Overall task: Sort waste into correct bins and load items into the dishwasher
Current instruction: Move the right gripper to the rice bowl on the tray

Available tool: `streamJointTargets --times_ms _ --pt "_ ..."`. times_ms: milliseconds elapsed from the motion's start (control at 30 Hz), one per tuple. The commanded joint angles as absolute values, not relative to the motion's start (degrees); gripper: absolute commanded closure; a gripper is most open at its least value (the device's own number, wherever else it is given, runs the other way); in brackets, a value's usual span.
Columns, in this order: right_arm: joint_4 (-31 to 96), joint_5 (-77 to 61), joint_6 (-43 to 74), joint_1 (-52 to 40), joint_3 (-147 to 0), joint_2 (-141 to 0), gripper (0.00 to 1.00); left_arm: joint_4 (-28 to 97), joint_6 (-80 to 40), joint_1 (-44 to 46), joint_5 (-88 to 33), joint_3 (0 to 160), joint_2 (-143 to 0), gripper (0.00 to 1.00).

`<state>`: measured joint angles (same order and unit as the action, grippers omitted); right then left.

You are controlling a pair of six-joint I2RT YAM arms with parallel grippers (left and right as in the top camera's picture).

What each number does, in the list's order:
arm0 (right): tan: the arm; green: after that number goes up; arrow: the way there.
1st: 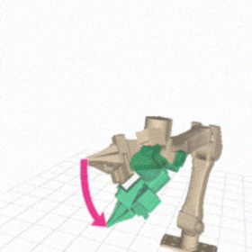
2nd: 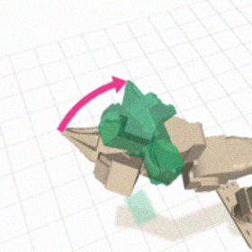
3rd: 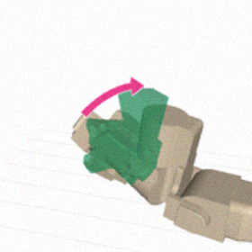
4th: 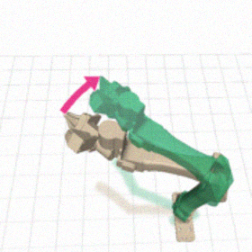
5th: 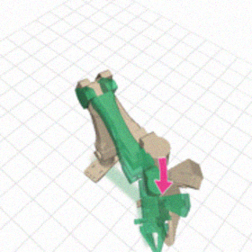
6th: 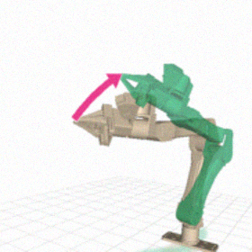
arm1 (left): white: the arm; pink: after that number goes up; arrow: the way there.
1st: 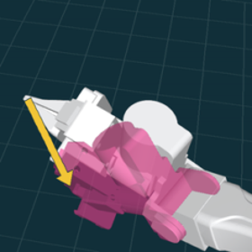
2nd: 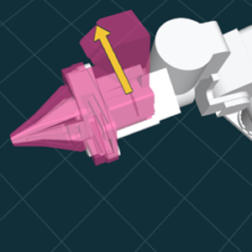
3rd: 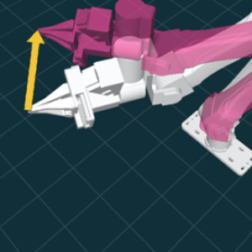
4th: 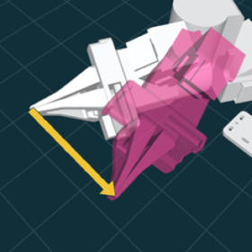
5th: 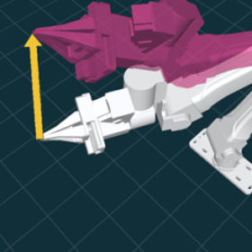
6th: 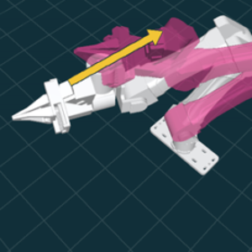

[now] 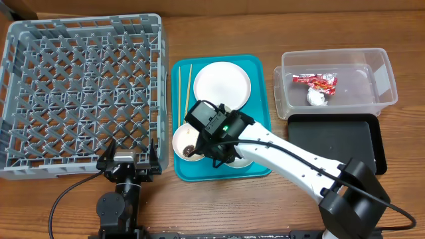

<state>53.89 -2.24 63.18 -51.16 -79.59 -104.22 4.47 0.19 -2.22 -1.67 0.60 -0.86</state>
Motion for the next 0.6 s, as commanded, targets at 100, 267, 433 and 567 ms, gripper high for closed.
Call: streamJointTargets --times_ms 100,267,433,567 --pt "50.6 -1.2 70.8 -51.7 -76.1 -104.6 0.51 4.4 1.3 -1.9 -1.3 0.3 -0.3 0.00" --pt "48.9 -2.0 70.8 -51.8 -76.1 -105.7 0.52 4.4 1.3 -1.9 -1.3 0.3 -0.3 0.00" --pt "48.6 -2.2 70.7 -52.2 -76.1 -105.8 0.54 4.4 1.3 -1.9 -1.3 0.3 -0.3 0.00" --pt "48.2 -2.2 70.2 -52.2 -76.1 -105.8 0.57 4.4 1.3 -1.9 -1.3 0.3 -0.3 0.00"
